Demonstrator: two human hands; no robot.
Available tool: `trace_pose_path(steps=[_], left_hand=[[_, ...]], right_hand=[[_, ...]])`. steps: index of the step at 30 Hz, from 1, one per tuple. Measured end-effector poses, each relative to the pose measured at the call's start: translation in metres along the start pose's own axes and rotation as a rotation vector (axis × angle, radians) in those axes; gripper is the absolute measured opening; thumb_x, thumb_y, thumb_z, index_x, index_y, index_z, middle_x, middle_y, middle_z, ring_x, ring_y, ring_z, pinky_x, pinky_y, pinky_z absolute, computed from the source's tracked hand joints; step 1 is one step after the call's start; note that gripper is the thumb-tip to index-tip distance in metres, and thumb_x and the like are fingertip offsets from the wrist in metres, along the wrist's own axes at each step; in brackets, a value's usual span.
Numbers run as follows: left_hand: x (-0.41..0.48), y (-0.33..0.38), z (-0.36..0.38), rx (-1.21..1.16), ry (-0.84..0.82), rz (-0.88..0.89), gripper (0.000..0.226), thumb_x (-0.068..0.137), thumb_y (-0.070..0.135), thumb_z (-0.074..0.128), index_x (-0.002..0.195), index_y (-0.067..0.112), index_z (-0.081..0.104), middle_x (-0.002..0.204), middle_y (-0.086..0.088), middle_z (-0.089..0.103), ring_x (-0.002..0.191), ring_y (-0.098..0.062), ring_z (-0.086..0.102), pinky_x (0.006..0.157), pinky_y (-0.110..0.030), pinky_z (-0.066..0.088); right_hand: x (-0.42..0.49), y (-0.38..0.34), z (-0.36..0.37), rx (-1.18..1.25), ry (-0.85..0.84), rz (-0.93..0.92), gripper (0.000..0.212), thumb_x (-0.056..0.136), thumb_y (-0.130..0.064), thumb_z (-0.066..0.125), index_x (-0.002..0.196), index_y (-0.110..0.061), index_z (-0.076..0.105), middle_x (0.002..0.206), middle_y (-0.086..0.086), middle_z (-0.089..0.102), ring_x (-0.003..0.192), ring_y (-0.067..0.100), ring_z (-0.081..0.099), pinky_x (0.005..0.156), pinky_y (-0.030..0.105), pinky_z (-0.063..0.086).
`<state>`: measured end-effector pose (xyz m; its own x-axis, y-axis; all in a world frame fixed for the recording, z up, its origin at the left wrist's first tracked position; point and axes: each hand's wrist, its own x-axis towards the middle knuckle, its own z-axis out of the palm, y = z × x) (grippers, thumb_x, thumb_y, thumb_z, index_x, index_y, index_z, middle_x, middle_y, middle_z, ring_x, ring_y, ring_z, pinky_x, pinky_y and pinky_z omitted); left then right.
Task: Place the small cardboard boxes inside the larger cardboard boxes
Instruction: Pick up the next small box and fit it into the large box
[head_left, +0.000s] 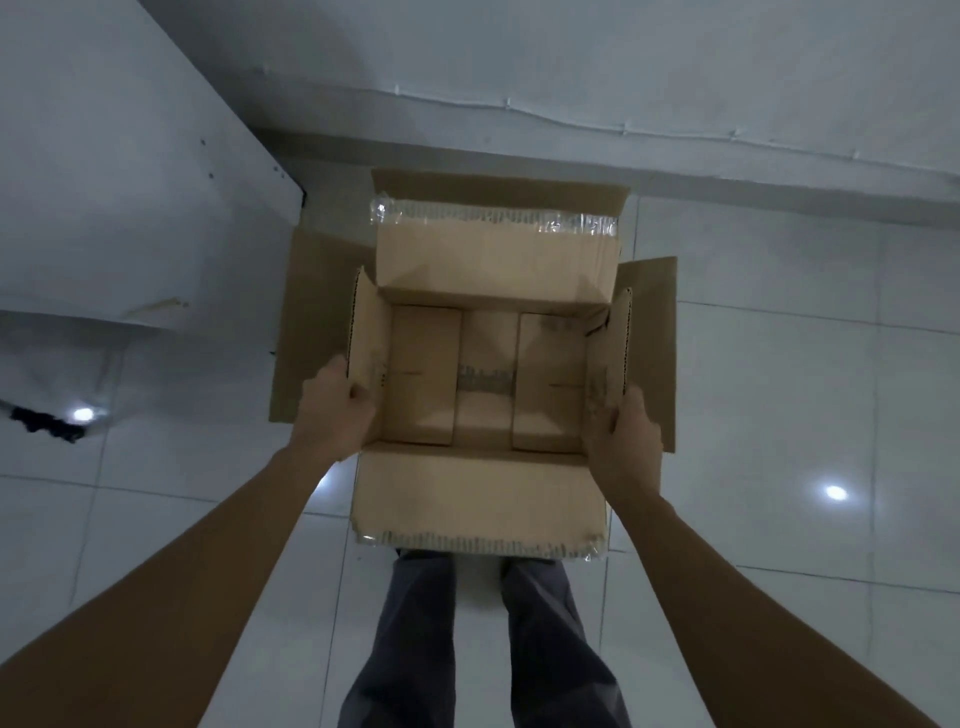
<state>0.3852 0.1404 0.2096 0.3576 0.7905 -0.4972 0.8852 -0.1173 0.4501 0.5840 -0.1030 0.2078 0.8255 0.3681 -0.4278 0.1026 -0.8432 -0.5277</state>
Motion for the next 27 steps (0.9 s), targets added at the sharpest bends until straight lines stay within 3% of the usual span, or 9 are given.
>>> trace_pose_path(steps=[3, 6, 9, 12, 14, 17, 21, 24, 27], left_hand=[[0.036, -0.006, 0.021, 0.033, 0.019, 0.036, 0.003, 0.087, 0.008, 0.045, 0.086, 0.005, 0.047, 0.071, -0.007, 0.054, 0.06, -0.017, 0.053, 0.046, -0.026, 0.036], [0.077, 0.002, 0.03, 0.071, 0.033, 0.083, 0.008, 0.085, 0.01, 0.05, 0.083, 0.003, 0.05, 0.076, -0.014, 0.057, 0.071, -0.034, 0.058, 0.055, -0.033, 0.044], [0.107, 0.018, 0.031, 0.087, -0.002, 0.075, 0.007, 0.083, 0.009, 0.052, 0.079, 0.005, 0.049, 0.081, -0.018, 0.058, 0.081, -0.039, 0.06, 0.058, -0.032, 0.044], [0.119, 0.026, 0.038, 0.104, 0.004, 0.089, 0.012, 0.085, 0.01, 0.049, 0.093, 0.0, 0.051, 0.093, -0.023, 0.06, 0.086, -0.04, 0.059, 0.07, -0.043, 0.052], [0.119, 0.026, 0.048, 0.086, 0.027, 0.085, 0.012, 0.086, 0.01, 0.046, 0.093, 0.001, 0.049, 0.087, -0.017, 0.057, 0.081, -0.034, 0.052, 0.067, -0.039, 0.047], [0.121, 0.015, 0.065, 0.028, 0.062, 0.077, 0.005, 0.086, 0.009, 0.044, 0.088, 0.005, 0.045, 0.071, -0.003, 0.045, 0.074, -0.026, 0.043, 0.062, -0.032, 0.033], [0.126, -0.006, 0.09, -0.005, 0.054, 0.072, 0.006, 0.088, 0.005, 0.045, 0.091, 0.009, 0.041, 0.068, 0.001, 0.045, 0.079, -0.029, 0.049, 0.064, -0.034, 0.036], [0.127, -0.02, 0.11, -0.029, 0.036, 0.06, 0.021, 0.09, 0.003, 0.044, 0.111, 0.003, 0.044, 0.08, -0.011, 0.056, 0.082, -0.035, 0.059, 0.069, -0.039, 0.048], [0.126, -0.034, 0.132, -0.039, -0.021, 0.047, 0.041, 0.09, 0.002, 0.045, 0.13, 0.002, 0.037, 0.084, -0.01, 0.058, 0.082, -0.034, 0.062, 0.073, -0.041, 0.052]], right_hand=[[0.031, -0.002, 0.023, -0.065, 0.027, -0.029, 0.01, 0.092, -0.01, 0.045, 0.1, -0.014, 0.041, 0.069, 0.0, 0.054, 0.062, 0.028, 0.056, 0.053, 0.035, 0.043], [0.067, -0.014, 0.038, -0.178, 0.08, -0.086, 0.011, 0.088, -0.007, 0.048, 0.089, -0.015, 0.042, 0.066, -0.007, 0.044, 0.057, 0.018, 0.046, 0.054, 0.032, 0.037], [0.096, -0.026, 0.043, -0.242, 0.098, -0.079, 0.012, 0.087, -0.002, 0.045, 0.086, -0.014, 0.042, 0.066, -0.007, 0.04, 0.055, 0.008, 0.035, 0.048, 0.03, 0.029], [0.107, -0.028, 0.047, -0.164, 0.101, -0.061, 0.014, 0.086, -0.002, 0.043, 0.093, -0.014, 0.041, 0.069, -0.003, 0.047, 0.059, 0.018, 0.048, 0.055, 0.036, 0.041], [0.107, -0.026, 0.051, -0.1, 0.091, -0.064, 0.013, 0.086, -0.007, 0.044, 0.096, -0.014, 0.04, 0.071, 0.001, 0.051, 0.064, 0.027, 0.055, 0.055, 0.04, 0.047], [0.106, -0.015, 0.062, -0.024, 0.058, -0.058, 0.016, 0.084, -0.009, 0.047, 0.097, -0.013, 0.038, 0.069, 0.005, 0.054, 0.062, 0.026, 0.056, 0.05, 0.038, 0.046], [0.111, 0.01, 0.085, -0.005, 0.052, -0.037, 0.018, 0.085, 0.002, 0.043, 0.095, -0.012, 0.035, 0.063, 0.007, 0.05, 0.053, 0.026, 0.052, 0.046, 0.033, 0.038], [0.117, 0.023, 0.107, -0.014, 0.048, -0.019, 0.017, 0.087, 0.003, 0.035, 0.097, -0.011, 0.033, 0.067, 0.013, 0.053, 0.058, 0.036, 0.055, 0.048, 0.038, 0.041], [0.127, 0.037, 0.125, -0.051, 0.058, -0.024, 0.016, 0.091, 0.0, 0.036, 0.1, -0.012, 0.033, 0.076, 0.015, 0.058, 0.063, 0.037, 0.057, 0.052, 0.039, 0.043]])
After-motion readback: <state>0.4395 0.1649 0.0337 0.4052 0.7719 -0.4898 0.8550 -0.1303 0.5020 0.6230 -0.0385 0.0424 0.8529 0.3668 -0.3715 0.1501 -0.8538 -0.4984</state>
